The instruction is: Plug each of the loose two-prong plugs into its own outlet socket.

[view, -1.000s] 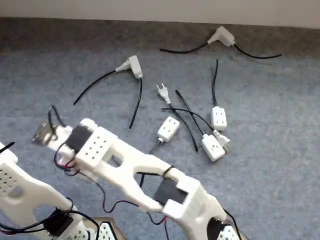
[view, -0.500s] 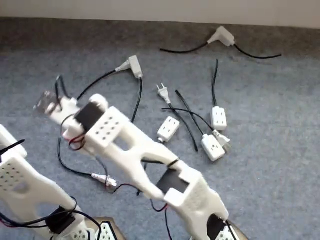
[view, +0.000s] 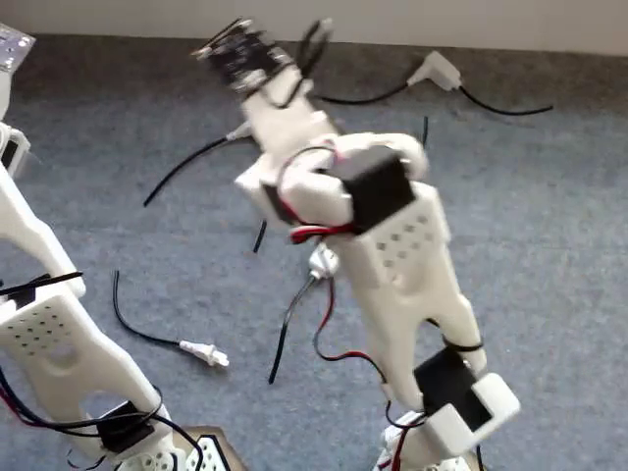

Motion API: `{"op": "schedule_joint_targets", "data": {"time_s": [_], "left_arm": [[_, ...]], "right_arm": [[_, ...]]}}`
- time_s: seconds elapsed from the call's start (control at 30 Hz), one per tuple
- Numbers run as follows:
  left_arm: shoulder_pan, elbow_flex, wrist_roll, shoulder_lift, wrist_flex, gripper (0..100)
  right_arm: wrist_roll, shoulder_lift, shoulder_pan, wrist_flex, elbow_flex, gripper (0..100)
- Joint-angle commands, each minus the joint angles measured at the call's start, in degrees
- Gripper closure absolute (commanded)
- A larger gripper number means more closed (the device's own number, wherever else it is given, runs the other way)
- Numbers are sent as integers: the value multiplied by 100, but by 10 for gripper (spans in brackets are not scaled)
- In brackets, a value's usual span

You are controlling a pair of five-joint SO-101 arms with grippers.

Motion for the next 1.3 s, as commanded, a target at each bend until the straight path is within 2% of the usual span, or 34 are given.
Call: {"op": "schedule_joint_targets", "data": {"time_s": [0.0, 0.13, 0.3, 0.53, 0.83, 0.93, 1.13, 1.27], "left_arm": [[251, -145, -53, -303, 70, 761], [567, 567, -53, -1130, 70, 761], [1209, 2738, -536, -2809, 53, 761], [1903, 5815, -2180, -5376, 26, 761], [2158, 8330, -4457, -8084, 18, 761], [2308, 9385, -5002, -8866, -510, 762], [2580, 11811, -5020, -10774, -2479, 762], [2853, 12971, -5011, -12242, -2593, 762]], "right_arm": [[-53, -875, 629, 233, 215, 818], [-44, -1464, 910, 233, 1138, 818], [510, -2352, 1253, 224, 2167, 818], [1055, -3758, 2176, 215, 3398, 818], [2189, -5262, 3284, 215, 5798, 818], [2611, -5798, 3574, 215, 6510, 818], [3121, -6985, 3881, 215, 7749, 818], [3367, -7582, 4092, 207, 8769, 818]]}}
